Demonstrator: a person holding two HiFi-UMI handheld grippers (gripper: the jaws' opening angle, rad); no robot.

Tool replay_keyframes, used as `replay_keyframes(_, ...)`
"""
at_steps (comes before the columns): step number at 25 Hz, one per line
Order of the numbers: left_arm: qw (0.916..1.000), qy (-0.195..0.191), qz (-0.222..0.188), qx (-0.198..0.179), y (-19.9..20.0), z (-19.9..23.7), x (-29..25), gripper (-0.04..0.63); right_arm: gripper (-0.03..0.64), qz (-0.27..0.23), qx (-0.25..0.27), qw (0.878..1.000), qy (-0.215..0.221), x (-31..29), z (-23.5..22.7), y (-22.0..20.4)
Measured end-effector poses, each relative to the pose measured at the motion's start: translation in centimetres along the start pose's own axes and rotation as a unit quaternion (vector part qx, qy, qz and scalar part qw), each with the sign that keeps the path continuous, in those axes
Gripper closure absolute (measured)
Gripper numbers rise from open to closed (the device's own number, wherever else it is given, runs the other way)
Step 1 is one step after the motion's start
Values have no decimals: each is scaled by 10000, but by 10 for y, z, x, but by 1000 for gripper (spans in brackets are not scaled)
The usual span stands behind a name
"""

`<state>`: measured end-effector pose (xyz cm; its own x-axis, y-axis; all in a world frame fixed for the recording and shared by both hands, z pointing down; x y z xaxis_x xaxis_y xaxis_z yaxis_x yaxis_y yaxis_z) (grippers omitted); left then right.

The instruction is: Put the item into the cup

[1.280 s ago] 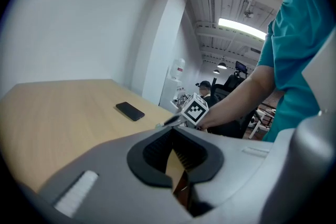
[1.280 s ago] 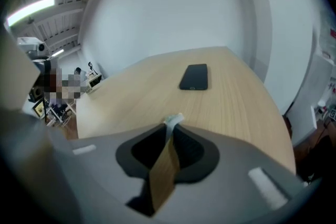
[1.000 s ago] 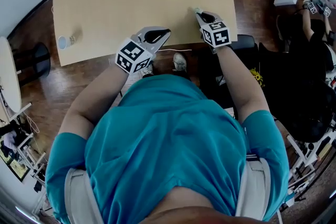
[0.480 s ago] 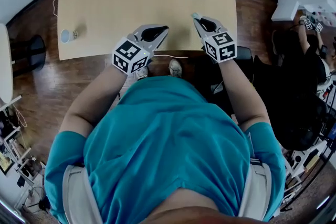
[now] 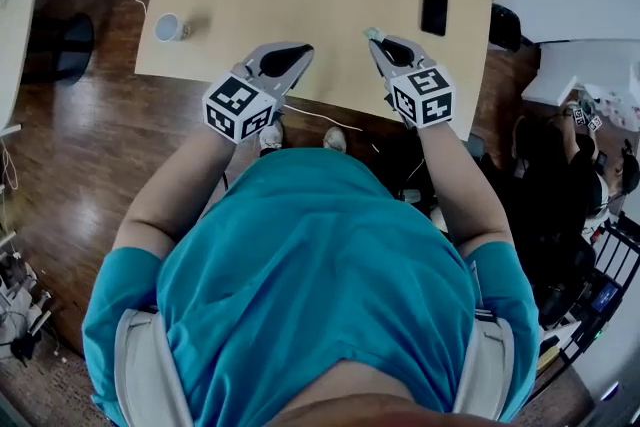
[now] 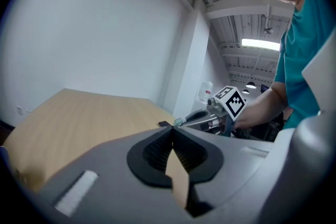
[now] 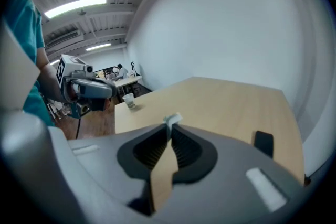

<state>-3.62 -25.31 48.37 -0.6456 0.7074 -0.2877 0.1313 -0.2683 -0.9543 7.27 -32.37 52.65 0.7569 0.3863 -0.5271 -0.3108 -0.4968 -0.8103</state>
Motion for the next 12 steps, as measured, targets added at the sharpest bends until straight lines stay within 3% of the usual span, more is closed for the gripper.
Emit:
replay_keyframes(7, 9972, 678, -208, 243, -19, 65, 80, 591, 588, 172, 574, 9967, 553, -81, 78, 45)
replay_keyframes(12, 9909, 1218, -298, 497, -43, 114, 141, 591, 588, 383, 901, 9906, 954, -145, 136, 67)
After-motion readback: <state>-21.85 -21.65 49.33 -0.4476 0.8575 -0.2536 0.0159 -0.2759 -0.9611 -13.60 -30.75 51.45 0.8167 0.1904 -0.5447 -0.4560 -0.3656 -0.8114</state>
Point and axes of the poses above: the fingertips, and each gripper's own axes: x backward along the fingers, z to its left, y out of its top, the point moved 1 cm from there along x, backward along the fingers, and after that the axes turned 10 degrees about -x, right-handed, at the moved point
